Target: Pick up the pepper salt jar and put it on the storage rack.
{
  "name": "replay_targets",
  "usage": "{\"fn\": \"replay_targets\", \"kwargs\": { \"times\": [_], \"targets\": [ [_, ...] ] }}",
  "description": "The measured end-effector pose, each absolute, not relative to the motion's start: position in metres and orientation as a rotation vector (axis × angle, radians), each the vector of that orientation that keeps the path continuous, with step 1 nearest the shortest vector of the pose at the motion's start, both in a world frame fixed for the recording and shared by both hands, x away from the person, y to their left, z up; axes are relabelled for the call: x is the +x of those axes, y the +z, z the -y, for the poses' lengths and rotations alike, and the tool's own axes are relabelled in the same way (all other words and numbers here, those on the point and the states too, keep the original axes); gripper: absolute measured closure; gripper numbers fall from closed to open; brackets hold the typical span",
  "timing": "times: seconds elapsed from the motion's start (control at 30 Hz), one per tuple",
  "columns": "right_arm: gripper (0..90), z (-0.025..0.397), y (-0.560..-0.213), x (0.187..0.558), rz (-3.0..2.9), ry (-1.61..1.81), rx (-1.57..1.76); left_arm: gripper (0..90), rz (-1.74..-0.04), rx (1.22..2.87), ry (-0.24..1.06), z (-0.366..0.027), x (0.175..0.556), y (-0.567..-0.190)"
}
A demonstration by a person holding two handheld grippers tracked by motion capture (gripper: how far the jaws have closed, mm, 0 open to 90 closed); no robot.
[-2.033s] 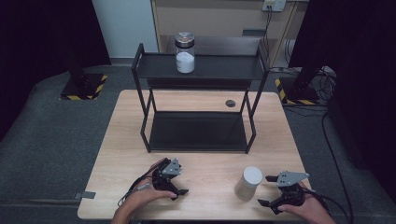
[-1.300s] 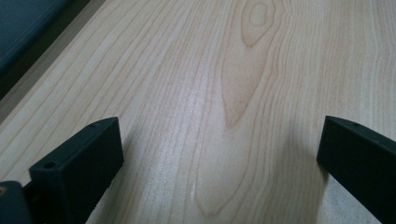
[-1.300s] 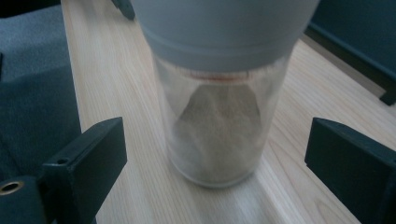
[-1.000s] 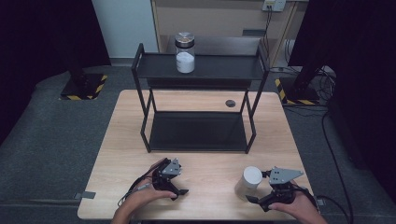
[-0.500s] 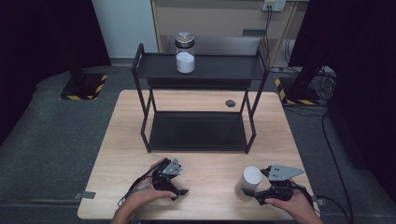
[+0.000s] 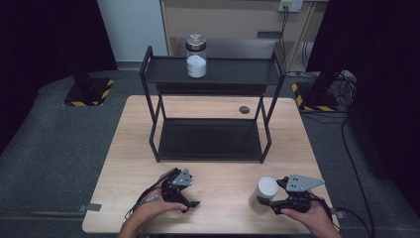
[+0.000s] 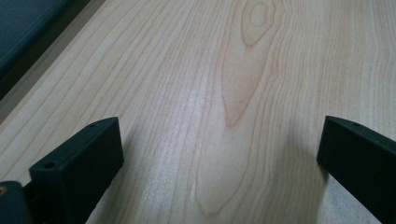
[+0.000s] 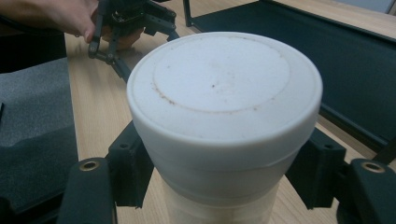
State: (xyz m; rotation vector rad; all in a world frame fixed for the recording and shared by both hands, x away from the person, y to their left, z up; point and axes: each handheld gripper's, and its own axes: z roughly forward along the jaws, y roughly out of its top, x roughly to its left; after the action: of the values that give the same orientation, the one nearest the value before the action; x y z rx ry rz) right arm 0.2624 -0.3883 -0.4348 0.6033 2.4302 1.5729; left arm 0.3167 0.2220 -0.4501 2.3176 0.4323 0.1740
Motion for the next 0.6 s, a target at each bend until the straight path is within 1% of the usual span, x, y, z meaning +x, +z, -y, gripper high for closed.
{"fn": "replay_targets", "kwargs": {
  "times": [0.2, 0.43, 0.6],
  "targets": [
    [35.9, 0.388, -0.435, 0.258, -2.408, 1.56, 0.594, 0.0, -0.432, 2.318, 0.174, -0.222, 0.317, -0.45],
    [36.0, 0.402, -0.441, 0.262, -2.393, 1.642, 0.636, 0.0, -0.432, 2.318, 0.173, -0.222, 0.317, -0.45],
    [36.0, 0.409, -0.432, 0.263, -2.384, 1.657, 0.616, 0.0, -0.432, 2.318, 0.173, -0.222, 0.317, -0.45]
  ]
}}
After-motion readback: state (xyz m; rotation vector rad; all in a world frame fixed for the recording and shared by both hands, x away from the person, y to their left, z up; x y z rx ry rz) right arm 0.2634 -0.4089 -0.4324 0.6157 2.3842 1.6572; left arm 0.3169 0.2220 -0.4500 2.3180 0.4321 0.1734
